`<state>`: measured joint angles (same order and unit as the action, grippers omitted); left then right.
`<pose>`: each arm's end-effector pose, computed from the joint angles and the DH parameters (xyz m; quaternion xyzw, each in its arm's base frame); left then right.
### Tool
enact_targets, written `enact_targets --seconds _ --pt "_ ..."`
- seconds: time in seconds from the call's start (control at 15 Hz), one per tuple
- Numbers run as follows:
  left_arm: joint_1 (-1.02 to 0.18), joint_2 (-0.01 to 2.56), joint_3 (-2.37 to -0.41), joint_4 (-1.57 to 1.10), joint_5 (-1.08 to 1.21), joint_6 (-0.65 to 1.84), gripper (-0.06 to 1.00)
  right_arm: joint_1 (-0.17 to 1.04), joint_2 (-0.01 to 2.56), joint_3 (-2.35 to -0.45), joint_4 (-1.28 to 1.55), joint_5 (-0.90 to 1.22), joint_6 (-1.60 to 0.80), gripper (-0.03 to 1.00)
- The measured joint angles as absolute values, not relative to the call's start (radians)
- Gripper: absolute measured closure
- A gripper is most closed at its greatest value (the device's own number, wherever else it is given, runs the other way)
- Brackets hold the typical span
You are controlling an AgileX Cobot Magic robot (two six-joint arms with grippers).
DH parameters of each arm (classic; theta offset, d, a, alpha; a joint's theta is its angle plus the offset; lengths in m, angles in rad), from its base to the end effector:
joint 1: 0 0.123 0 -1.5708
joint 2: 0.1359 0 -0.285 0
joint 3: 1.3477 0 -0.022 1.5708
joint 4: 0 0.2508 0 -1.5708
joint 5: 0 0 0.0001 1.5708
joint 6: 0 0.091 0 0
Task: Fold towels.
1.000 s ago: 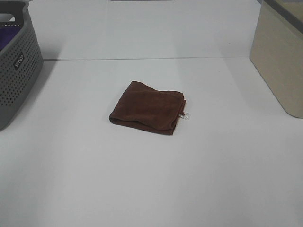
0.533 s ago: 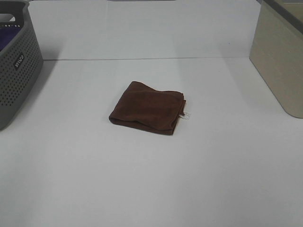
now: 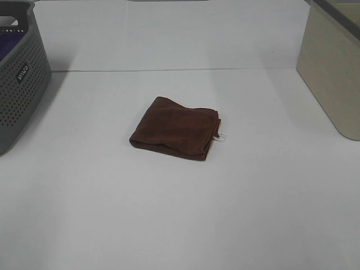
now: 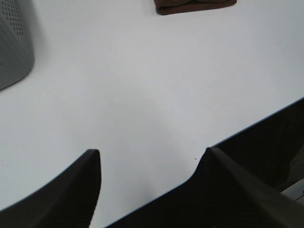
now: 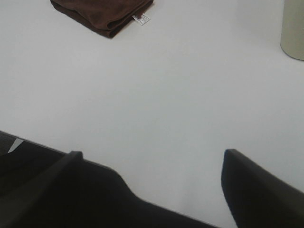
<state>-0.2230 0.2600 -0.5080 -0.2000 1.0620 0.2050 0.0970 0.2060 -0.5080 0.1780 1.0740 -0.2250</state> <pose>0.0297 -0.0229 0.2771 0.1843 0.8888 -0.1031 0.4066 0.0236 0.0165 0.2776 -0.1395 0.8890 0.0613 0.4318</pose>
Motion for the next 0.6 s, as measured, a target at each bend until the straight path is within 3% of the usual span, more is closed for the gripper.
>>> enact_targets --seconds 0.6 --pt "-0.223 0.26 -0.508 -0.2 1.062 0.208 0.34 0.097 0.206 -0.508 0.178 1.074 -0.226 0.21"
